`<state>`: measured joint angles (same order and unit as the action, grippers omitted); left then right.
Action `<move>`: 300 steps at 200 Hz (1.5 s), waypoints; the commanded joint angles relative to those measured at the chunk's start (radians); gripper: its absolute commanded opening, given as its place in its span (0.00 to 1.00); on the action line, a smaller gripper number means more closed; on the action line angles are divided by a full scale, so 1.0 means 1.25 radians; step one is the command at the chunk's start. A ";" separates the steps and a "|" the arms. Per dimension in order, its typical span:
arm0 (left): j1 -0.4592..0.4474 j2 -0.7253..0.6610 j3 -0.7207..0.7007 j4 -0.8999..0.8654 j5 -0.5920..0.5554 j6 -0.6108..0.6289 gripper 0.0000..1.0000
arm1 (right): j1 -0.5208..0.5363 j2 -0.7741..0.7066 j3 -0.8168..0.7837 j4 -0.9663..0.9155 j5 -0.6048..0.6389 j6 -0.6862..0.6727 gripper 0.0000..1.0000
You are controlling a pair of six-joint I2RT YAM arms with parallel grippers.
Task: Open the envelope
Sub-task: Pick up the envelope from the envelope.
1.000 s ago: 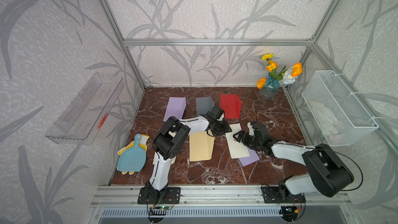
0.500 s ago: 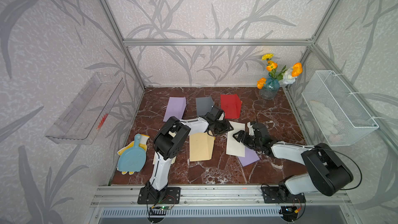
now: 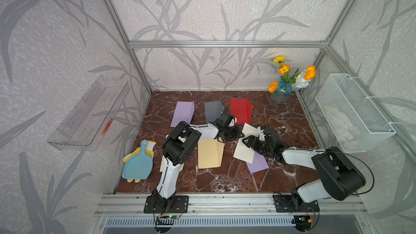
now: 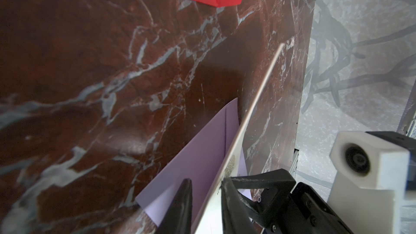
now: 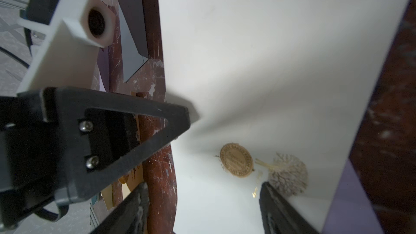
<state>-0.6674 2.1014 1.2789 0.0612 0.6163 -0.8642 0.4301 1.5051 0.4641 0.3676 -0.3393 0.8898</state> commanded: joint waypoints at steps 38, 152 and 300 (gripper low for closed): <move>-0.017 0.019 -0.006 0.016 0.063 0.021 0.00 | 0.002 0.069 -0.025 -0.143 0.010 0.004 0.78; -0.011 -0.029 0.029 0.055 0.064 0.062 0.00 | 0.062 -0.251 0.026 -0.313 0.091 -0.126 0.77; 0.173 -0.157 0.078 -0.028 -0.007 0.148 0.00 | 0.190 -0.076 0.086 -0.225 0.050 -0.133 0.76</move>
<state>-0.4747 1.9564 1.3590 0.0715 0.6357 -0.7204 0.6559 1.3560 0.5404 0.0299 -0.2596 0.7269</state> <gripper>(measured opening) 0.047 0.764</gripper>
